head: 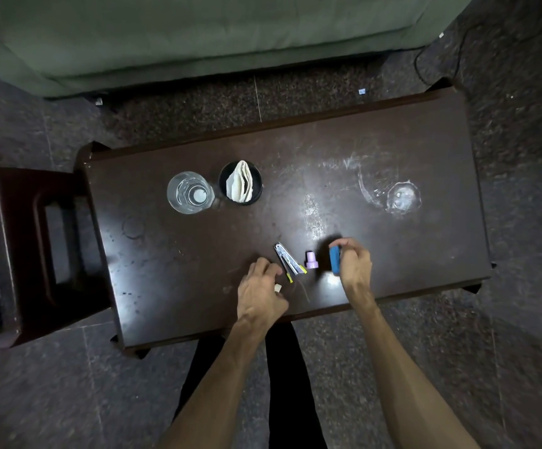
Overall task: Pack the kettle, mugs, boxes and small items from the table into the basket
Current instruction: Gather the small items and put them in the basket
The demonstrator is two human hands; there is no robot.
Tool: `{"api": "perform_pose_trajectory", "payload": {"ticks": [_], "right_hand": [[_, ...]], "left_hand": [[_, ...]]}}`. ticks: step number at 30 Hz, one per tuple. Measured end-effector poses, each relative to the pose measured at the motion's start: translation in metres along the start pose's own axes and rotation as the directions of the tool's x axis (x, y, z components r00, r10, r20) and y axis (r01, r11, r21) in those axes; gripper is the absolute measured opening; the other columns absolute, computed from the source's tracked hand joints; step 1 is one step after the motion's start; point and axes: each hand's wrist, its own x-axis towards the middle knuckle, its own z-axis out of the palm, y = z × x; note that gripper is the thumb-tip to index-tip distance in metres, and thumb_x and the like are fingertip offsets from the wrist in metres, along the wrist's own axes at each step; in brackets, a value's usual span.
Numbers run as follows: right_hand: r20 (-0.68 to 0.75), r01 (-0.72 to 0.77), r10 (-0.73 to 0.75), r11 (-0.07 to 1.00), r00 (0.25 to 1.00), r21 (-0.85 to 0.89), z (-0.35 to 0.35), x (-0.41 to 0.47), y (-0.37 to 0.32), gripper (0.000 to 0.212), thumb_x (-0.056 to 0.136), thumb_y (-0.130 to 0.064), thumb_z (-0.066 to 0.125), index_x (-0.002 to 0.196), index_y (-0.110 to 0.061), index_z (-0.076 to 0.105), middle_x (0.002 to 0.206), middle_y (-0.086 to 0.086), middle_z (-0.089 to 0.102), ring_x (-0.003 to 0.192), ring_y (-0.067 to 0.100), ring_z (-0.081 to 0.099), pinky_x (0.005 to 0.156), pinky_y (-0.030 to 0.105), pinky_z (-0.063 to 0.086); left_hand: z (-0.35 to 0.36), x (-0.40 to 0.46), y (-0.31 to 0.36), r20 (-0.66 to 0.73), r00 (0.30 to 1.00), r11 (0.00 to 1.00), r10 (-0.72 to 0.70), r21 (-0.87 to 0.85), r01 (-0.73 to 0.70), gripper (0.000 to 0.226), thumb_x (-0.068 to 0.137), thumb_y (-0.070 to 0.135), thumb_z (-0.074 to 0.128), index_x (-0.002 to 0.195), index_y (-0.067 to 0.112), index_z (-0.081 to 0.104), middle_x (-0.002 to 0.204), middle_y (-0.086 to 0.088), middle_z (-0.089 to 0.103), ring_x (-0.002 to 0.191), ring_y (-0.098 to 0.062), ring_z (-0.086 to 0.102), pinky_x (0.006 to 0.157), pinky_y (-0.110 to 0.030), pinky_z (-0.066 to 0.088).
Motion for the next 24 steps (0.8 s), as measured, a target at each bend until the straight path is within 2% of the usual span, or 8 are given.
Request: {"api": "perform_pose_trajectory", "payload": {"ticks": [2, 4, 7, 10, 15, 20, 22, 24], "right_hand": [[0.076, -0.050, 0.049, 0.999, 0.996, 0.005, 0.001, -0.007, 0.009, 0.029, 0.067, -0.028, 0.044, 0.068, -0.019, 0.072, 0.073, 0.007, 0.063, 0.063, 0.024, 0.052, 0.053, 0.027, 0.039], [0.102, -0.110, 0.108, 0.994, 0.989, 0.014, 0.003, -0.012, 0.015, 0.027, 0.072, -0.037, 0.053, 0.070, -0.017, 0.070, 0.069, 0.007, 0.062, 0.062, 0.024, 0.051, 0.053, 0.027, 0.035], [0.039, -0.098, 0.102, 0.990, 0.994, -0.105, 0.009, -0.014, 0.024, 0.027, 0.080, -0.045, 0.076, 0.085, -0.018, 0.074, 0.079, 0.005, 0.070, 0.079, 0.027, 0.064, 0.072, 0.031, 0.046], [0.016, -0.013, 0.018, 0.968, 1.000, -0.250, 0.014, -0.014, 0.024, 0.032, 0.079, -0.049, 0.084, 0.091, -0.021, 0.073, 0.083, 0.004, 0.072, 0.083, 0.026, 0.066, 0.080, 0.032, 0.052], [0.012, 0.013, -0.009, 0.936, 1.000, -0.353, 0.024, -0.017, 0.020, 0.038, 0.077, -0.059, 0.082, 0.093, -0.025, 0.074, 0.089, 0.004, 0.076, 0.093, 0.030, 0.071, 0.085, 0.035, 0.057], [-0.070, 0.054, -0.082, 0.940, 0.994, -0.338, 0.026, -0.027, 0.016, 0.030, 0.087, -0.051, 0.075, 0.093, -0.022, 0.073, 0.067, -0.004, 0.057, 0.076, 0.030, 0.058, 0.070, 0.031, 0.041], [-0.097, 0.073, -0.106, 0.954, 0.990, -0.292, 0.027, -0.028, 0.018, 0.027, 0.090, -0.047, 0.072, 0.091, -0.020, 0.073, 0.070, 0.000, 0.062, 0.077, 0.031, 0.060, 0.071, 0.032, 0.042], [-0.103, 0.081, -0.105, 0.973, 0.989, -0.216, 0.027, -0.027, 0.021, 0.027, 0.091, -0.046, 0.067, 0.088, -0.020, 0.073, 0.073, 0.003, 0.065, 0.079, 0.031, 0.062, 0.072, 0.033, 0.045]], "left_hand": [[0.000, -0.001, -0.004, 0.024, 0.999, 0.999, 0.024, 0.038, -0.025, 0.049, 0.072, 0.012, 0.071, 0.120, 0.023, 0.068, 0.126, 0.004, 0.055, 0.120, -0.020, 0.054, 0.101, -0.032, 0.048], [0.000, -0.001, -0.006, 0.047, 0.998, 0.997, 0.038, 0.068, -0.041, 0.054, 0.071, 0.012, 0.071, 0.123, 0.026, 0.067, 0.127, 0.006, 0.053, 0.122, -0.018, 0.052, 0.103, -0.030, 0.045], [0.002, -0.003, -0.011, 0.050, 0.998, 0.996, 0.047, 0.068, -0.050, 0.055, 0.071, 0.011, 0.071, 0.124, 0.027, 0.067, 0.128, 0.007, 0.052, 0.124, -0.017, 0.050, 0.106, -0.029, 0.043], [0.005, -0.005, -0.015, 0.041, 0.996, 0.994, 0.075, 0.082, -0.078, 0.053, 0.070, 0.009, 0.069, 0.121, 0.025, 0.068, 0.127, 0.004, 0.054, 0.123, -0.020, 0.051, 0.104, -0.032, 0.044], [0.013, -0.007, -0.024, -0.009, 0.993, 0.990, 0.118, 0.084, -0.117, 0.050, 0.061, 0.010, 0.067, 0.109, 0.024, 0.072, 0.118, 0.001, 0.059, 0.113, -0.025, 0.058, 0.097, -0.038, 0.047], [0.012, 0.002, -0.019, -0.134, 0.974, 0.981, 0.184, 0.081, -0.174, 0.051, 0.063, 0.011, 0.065, 0.111, 0.024, 0.072, 0.117, 0.001, 0.061, 0.108, -0.024, 0.059, 0.094, -0.041, 0.050], [0.005, 0.013, -0.012, -0.117, 0.959, 0.959, 0.257, 0.150, -0.239, 0.055, 0.065, 0.008, 0.068, 0.117, 0.024, 0.070, 0.125, 0.000, 0.059, 0.113, -0.024, 0.057, 0.096, -0.040, 0.048], [-0.004, 0.024, -0.003, -0.029, 0.933, 0.905, 0.359, 0.256, -0.341, 0.056, 0.070, 0.010, 0.071, 0.124, 0.024, 0.067, 0.133, -0.002, 0.055, 0.123, -0.025, 0.052, 0.101, -0.039, 0.043]]}}
